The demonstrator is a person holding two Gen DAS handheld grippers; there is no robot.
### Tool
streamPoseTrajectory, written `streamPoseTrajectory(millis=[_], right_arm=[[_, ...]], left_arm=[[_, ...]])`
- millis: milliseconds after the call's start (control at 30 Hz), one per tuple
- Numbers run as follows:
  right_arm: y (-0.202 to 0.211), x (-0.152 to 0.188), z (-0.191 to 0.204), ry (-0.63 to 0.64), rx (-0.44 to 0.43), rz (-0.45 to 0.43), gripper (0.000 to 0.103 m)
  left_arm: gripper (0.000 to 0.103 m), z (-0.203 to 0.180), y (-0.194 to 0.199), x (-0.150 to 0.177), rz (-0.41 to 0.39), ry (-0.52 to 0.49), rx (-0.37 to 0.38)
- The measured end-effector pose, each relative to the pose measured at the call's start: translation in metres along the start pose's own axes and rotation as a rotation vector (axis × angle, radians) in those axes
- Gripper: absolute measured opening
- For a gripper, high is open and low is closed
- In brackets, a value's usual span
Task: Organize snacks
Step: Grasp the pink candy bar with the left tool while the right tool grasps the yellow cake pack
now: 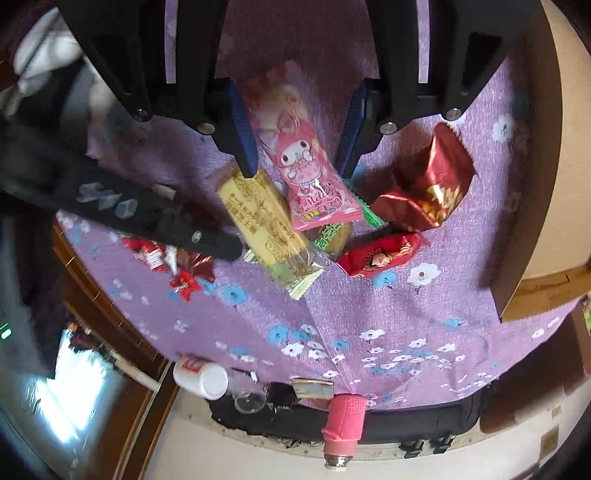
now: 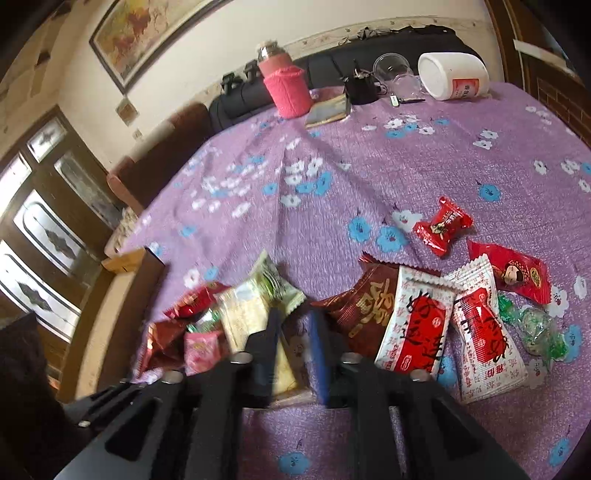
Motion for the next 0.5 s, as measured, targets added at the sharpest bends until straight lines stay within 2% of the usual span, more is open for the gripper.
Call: streamPoseTrajectory(millis=[33, 67, 233, 500], right_arm=[[0.001, -0.001, 0.001, -0.003, -0.021, -0.005, 0.057], [0.002, -0.002, 0.002, 0.000, -0.034, -0.011, 0.070], [-0.008, 0.000, 0.019, 0.074, -0.021, 0.013, 0.071], [-0.029, 0.008, 0.034, 0.154, 0.092, 0.071, 0.070]], left_arm=[[0.036, 0.000, -0.001, -0.001, -0.001, -0.005, -0.007], [0.022, 0.000, -0.002, -0.001, -0.003, -0.010, -0.008], [0.022, 0.012, 0.007, 0.003, -0.001, 0.021, 0.031], [0.022, 0.043, 0.072, 0.024, -0.038, 0.084, 0.094]])
Point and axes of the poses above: each gripper's, at about its wrist camera, not at the fingertips, and y roughly against the way its jaws point, z to its left, x to its underside, the point moved 3 cm from there along -y, roughly the way its jaws point
